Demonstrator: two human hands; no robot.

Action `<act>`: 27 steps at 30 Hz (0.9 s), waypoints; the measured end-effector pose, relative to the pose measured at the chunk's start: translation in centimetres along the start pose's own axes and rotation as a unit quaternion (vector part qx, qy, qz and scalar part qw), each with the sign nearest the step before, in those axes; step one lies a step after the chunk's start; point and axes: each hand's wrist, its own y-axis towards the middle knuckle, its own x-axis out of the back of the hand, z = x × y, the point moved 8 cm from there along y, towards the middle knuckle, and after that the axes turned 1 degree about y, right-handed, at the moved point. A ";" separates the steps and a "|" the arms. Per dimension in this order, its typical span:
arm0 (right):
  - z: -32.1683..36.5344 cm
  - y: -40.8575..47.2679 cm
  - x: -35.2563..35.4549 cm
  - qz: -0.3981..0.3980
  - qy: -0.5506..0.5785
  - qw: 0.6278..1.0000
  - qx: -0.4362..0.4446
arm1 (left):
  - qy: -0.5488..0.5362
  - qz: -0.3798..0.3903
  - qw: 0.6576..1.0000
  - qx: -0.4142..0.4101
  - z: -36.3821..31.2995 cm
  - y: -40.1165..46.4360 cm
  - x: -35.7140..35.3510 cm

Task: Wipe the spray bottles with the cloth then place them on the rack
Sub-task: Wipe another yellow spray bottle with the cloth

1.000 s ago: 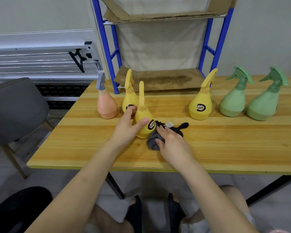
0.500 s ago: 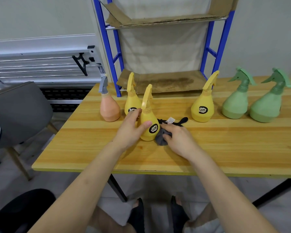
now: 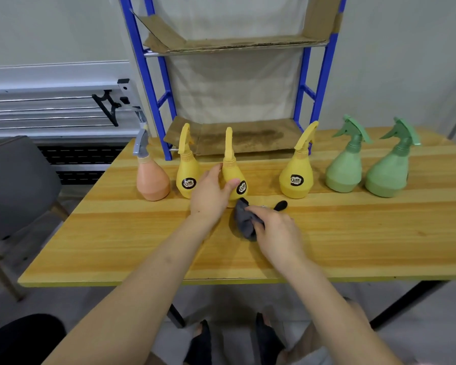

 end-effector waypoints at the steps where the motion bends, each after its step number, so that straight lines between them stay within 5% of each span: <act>1: -0.5 0.3 0.3 -0.008 0.010 1.000 -0.010 | -0.005 0.000 1.000 0.005 -0.3 0.3 -0.3; 13: -3.9 0.1 5.3 -0.116 0.085 0.989 -0.030 | -0.028 0.003 0.999 0.037 -2.3 2.6 -2.2; 20: -6.0 0.4 9.5 -0.186 0.116 0.975 -0.030 | -0.105 -0.126 0.986 -0.035 -6.8 -1.3 0.3; 27: -7.4 1.2 12.0 -0.215 0.142 0.965 -0.043 | -0.134 -0.046 0.984 -0.104 -15.1 1.0 -1.7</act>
